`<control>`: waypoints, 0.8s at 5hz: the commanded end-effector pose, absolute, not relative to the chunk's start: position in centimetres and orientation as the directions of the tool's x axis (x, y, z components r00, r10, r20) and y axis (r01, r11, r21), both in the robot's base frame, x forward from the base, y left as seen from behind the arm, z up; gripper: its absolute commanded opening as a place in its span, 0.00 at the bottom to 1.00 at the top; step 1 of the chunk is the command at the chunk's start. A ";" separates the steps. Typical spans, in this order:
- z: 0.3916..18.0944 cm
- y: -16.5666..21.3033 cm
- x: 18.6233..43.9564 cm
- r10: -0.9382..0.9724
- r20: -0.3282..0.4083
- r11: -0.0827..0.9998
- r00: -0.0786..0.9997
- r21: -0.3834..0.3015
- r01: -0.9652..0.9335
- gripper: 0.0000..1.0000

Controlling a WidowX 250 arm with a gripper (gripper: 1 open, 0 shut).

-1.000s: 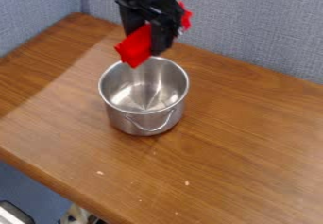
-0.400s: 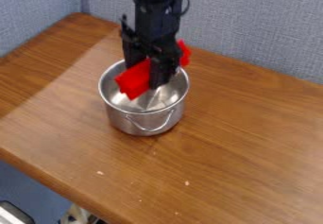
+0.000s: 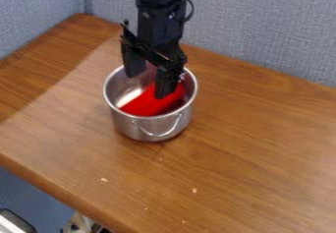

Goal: Put the red object in the metal pot

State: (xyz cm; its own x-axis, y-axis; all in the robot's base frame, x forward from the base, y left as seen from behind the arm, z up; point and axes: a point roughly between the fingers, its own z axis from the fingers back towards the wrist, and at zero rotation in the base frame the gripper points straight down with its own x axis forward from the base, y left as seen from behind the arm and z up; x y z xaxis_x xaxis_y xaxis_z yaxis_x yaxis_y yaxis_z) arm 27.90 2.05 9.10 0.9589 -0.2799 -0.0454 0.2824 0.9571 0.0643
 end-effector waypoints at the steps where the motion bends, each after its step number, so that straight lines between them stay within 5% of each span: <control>1: 9.2 2.3 28.6 -0.279 -0.030 0.955 0.960 0.091 0.281 1.00; 4: 6.9 2.4 28.9 -0.263 -0.080 0.957 0.961 0.103 0.271 1.00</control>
State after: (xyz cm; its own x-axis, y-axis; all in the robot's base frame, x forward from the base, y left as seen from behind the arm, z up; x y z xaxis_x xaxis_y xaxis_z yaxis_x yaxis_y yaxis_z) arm 28.21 2.59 5.87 0.9614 -0.2483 -0.1190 0.2586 0.9625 0.0813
